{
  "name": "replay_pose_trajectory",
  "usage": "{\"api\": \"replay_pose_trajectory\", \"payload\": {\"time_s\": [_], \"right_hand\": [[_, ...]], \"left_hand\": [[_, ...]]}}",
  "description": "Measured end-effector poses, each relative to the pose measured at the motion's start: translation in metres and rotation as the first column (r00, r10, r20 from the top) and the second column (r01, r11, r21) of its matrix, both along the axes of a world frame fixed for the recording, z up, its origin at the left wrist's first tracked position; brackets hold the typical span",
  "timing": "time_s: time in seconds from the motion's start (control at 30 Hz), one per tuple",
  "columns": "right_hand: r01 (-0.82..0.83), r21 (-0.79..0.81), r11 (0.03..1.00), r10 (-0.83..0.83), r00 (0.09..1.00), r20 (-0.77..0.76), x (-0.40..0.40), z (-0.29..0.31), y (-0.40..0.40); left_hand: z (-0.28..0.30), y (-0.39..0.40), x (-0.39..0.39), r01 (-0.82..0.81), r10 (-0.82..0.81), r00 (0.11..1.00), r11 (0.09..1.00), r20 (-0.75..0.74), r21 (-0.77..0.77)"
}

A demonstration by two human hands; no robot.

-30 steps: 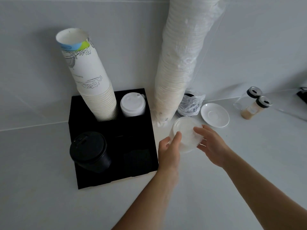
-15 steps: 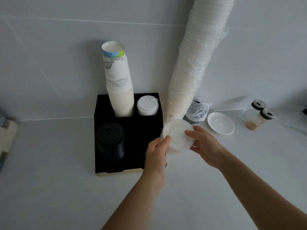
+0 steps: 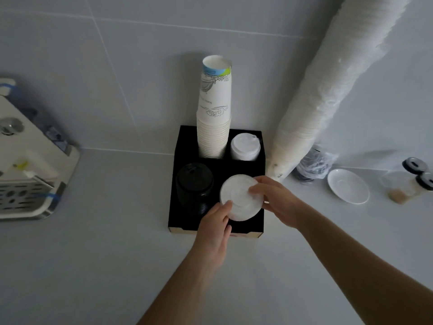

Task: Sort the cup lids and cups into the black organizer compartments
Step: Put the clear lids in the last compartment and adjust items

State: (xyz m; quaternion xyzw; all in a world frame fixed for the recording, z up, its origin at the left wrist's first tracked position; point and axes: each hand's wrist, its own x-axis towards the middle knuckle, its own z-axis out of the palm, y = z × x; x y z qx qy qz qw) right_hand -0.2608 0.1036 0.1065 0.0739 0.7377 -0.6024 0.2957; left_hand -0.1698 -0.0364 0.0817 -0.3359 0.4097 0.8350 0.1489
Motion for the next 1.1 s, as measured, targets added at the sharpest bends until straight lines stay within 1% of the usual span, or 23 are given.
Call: {"api": "replay_pose_trajectory", "payload": {"time_s": [0.2,0.3,0.4,0.43,0.5,0.6,0.67,0.73,0.8,0.83,0.87,0.93,1.0,1.1], "right_hand": [[-0.02,0.085,0.996,0.014,0.997,0.077,-0.008,-0.017,-0.016],[0.002,0.09,0.996,-0.013,0.992,0.125,-0.01,-0.022,-0.022],[0.04,0.12,0.992,-0.058,0.987,0.153,-0.012,-0.027,-0.026],[0.039,0.161,0.986,-0.061,0.989,0.137,-0.012,-0.029,-0.027],[-0.021,0.292,0.956,0.002,0.998,0.066,-0.01,-0.036,-0.028],[-0.105,0.518,0.849,0.15,0.988,-0.045,-0.004,-0.041,-0.03],[-0.113,0.596,0.795,0.212,0.972,-0.098,-0.003,-0.042,-0.03],[-0.122,0.621,0.774,0.248,0.961,-0.12,-0.001,-0.039,-0.028],[-0.088,0.621,0.779,0.246,0.954,-0.173,0.0,-0.036,-0.021],[-0.041,0.608,0.793,0.214,0.953,-0.214,0.002,-0.034,-0.016],[0.029,0.575,0.817,0.15,0.953,-0.262,0.005,-0.032,-0.01],[0.197,0.48,0.855,-0.052,0.953,-0.297,0.009,-0.03,0.004],[0.291,0.379,0.879,-0.212,0.948,-0.236,0.015,-0.035,0.017],[0.251,0.256,0.934,-0.242,0.968,-0.065,0.022,-0.05,0.023]], "left_hand": [[-0.013,0.007,-0.003,-0.059,0.057,0.998,0.998,0.041,0.036],[-0.016,0.008,-0.007,-0.082,0.076,0.995,0.993,0.07,0.087],[-0.019,0.01,-0.012,-0.089,0.08,0.992,0.992,0.096,0.091],[-0.02,0.011,-0.014,-0.09,0.081,0.991,0.992,0.105,0.086],[-0.02,0.013,-0.019,-0.089,0.08,0.989,0.994,0.126,0.068],[-0.02,0.015,-0.025,-0.081,0.075,0.983,0.996,0.17,0.027],[-0.021,0.014,-0.028,-0.073,0.07,0.98,0.997,0.189,0.006],[-0.024,0.015,-0.03,-0.053,0.057,0.978,0.998,0.201,-0.026],[-0.027,0.015,-0.033,-0.017,0.031,0.976,0.998,0.215,-0.069],[-0.03,0.016,-0.034,0.007,0.013,0.975,0.996,0.22,-0.087],[-0.033,0.017,-0.036,0.027,-0.003,0.975,0.994,0.221,-0.104],[-0.039,0.017,-0.042,0.062,-0.031,0.975,0.989,0.22,-0.133],[-0.043,0.018,-0.048,0.095,-0.057,0.973,0.982,0.222,-0.163],[-0.046,0.022,-0.059,0.123,-0.078,0.971,0.974,0.228,-0.19]]}}
